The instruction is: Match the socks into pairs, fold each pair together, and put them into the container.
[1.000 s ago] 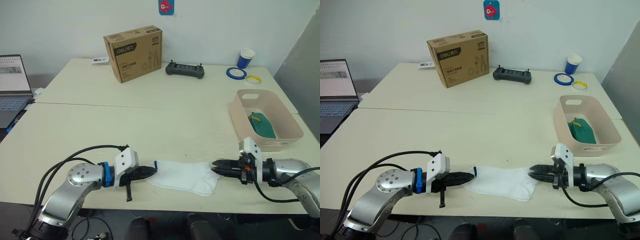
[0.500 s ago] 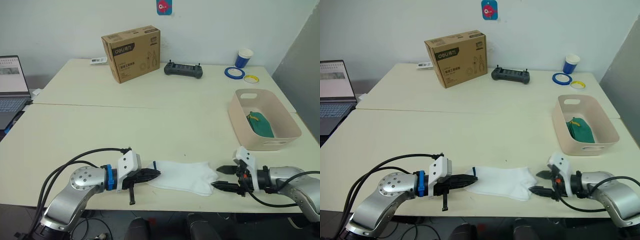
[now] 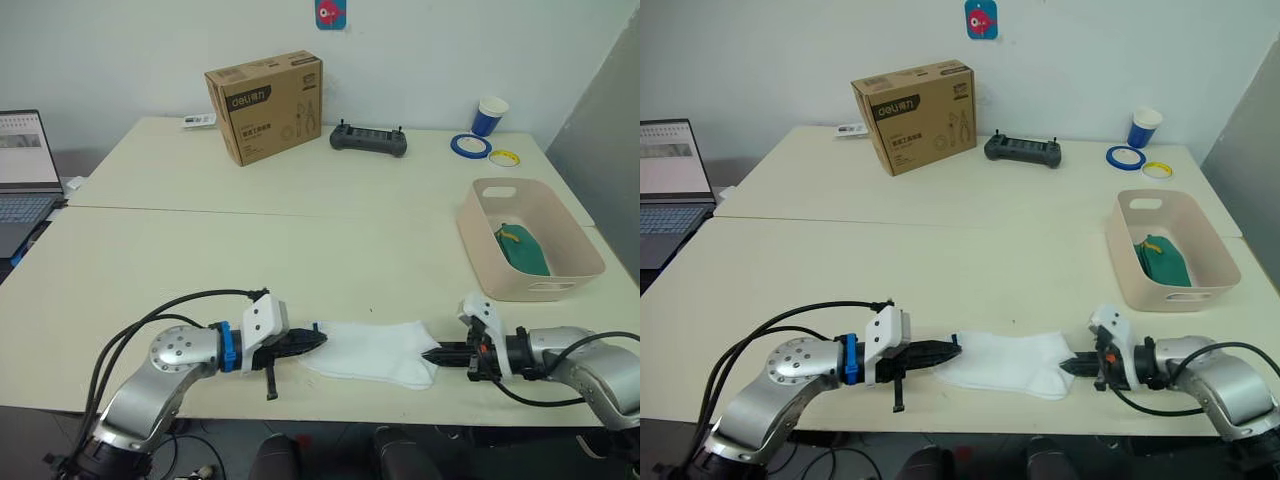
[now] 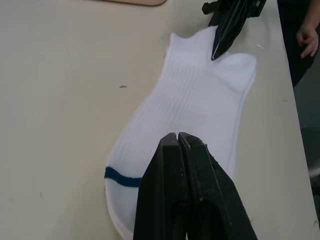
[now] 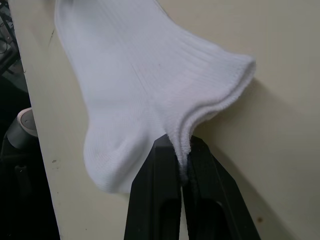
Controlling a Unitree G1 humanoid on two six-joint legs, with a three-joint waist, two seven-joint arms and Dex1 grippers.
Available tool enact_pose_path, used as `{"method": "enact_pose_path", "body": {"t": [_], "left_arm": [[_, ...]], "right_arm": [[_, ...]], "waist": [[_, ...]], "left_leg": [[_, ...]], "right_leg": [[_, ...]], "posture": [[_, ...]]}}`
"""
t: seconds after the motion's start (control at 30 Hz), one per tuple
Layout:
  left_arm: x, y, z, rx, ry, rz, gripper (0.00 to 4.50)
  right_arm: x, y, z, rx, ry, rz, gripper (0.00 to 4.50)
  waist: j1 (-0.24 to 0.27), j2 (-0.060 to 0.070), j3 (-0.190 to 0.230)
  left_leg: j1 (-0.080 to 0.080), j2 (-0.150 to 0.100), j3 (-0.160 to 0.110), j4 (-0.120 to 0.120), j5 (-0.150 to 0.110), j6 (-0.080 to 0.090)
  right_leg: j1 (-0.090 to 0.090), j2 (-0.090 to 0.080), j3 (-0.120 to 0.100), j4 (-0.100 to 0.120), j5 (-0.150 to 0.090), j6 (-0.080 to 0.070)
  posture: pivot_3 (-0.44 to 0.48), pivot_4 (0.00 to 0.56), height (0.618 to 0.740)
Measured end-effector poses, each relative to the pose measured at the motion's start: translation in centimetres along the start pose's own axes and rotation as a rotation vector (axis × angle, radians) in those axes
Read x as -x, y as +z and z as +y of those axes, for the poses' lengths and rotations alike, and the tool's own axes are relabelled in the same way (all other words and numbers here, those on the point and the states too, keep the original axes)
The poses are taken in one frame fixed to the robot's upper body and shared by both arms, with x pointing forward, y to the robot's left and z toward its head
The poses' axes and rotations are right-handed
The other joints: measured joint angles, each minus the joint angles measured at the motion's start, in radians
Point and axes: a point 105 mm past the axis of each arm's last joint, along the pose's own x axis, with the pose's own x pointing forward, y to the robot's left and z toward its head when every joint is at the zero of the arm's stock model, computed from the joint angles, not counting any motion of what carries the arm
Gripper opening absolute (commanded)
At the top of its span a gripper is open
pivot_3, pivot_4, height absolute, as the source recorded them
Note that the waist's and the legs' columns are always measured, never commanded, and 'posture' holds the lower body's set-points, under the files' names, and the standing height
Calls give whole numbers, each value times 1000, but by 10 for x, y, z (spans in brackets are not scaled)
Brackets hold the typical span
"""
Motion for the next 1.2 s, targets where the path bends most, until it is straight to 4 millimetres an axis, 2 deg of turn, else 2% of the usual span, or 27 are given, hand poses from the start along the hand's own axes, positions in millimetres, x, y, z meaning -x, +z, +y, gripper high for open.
{"method": "enact_pose_path", "body": {"t": [0.1,0.2,0.43,0.57,0.67,0.83,0.97,1.13,1.2], "left_arm": [[-13,9,6,-29,-19,-22,0],[-26,7,7,-20,-50,-13,0],[-38,-18,2,-10,-104,110,0],[-40,-26,7,-32,-92,167,0],[-42,-26,7,-29,-91,166,0],[-46,-27,4,-26,-97,162,0],[-47,-27,4,-23,-98,162,0],[-46,-27,5,-17,-93,166,0],[-45,-27,6,-12,-89,167,0]], "right_arm": [[8,9,-13,13,-8,-7,40],[12,15,-18,25,9,-13,40],[11,12,-17,22,64,16,40],[11,15,-6,-15,138,-2,40],[8,32,11,-40,231,-62,40],[-14,64,35,-53,347,-176,40],[-38,73,44,-64,392,-201,40],[-57,79,50,-74,429,-207,40],[-69,77,56,-64,454,-186,40]], "waist": [[0,0,0],[0,0,0],[1,0,0],[0,0,0],[-1,1,0],[-1,1,-2],[-1,1,-2],[-1,1,-2],[-2,1,-2]], "left_leg": [[0,0,0,0,0,0],[0,0,0,0,0,0],[-1,0,-2,-1,0,0],[-1,0,-2,0,0,0],[0,0,-2,0,0,0],[0,0,-3,0,0,0],[-1,1,-3,0,0,0],[-1,1,-3,0,0,0],[0,1,-3,0,0,0]], "right_leg": [[0,0,0,0,1,2],[0,1,0,0,3,6],[-1,3,0,0,3,6],[0,2,0,0,3,6],[0,2,0,1,4,7],[1,3,0,1,4,7],[0,3,0,1,4,7],[0,3,-1,1,4,6],[0,3,-1,1,4,6]], "posture": [[0,150,740],[0,150,740],[0,150,740],[0,150,740],[0,150,740],[0,150,740],[0,150,740],[0,150,740],[0,150,740]]}}
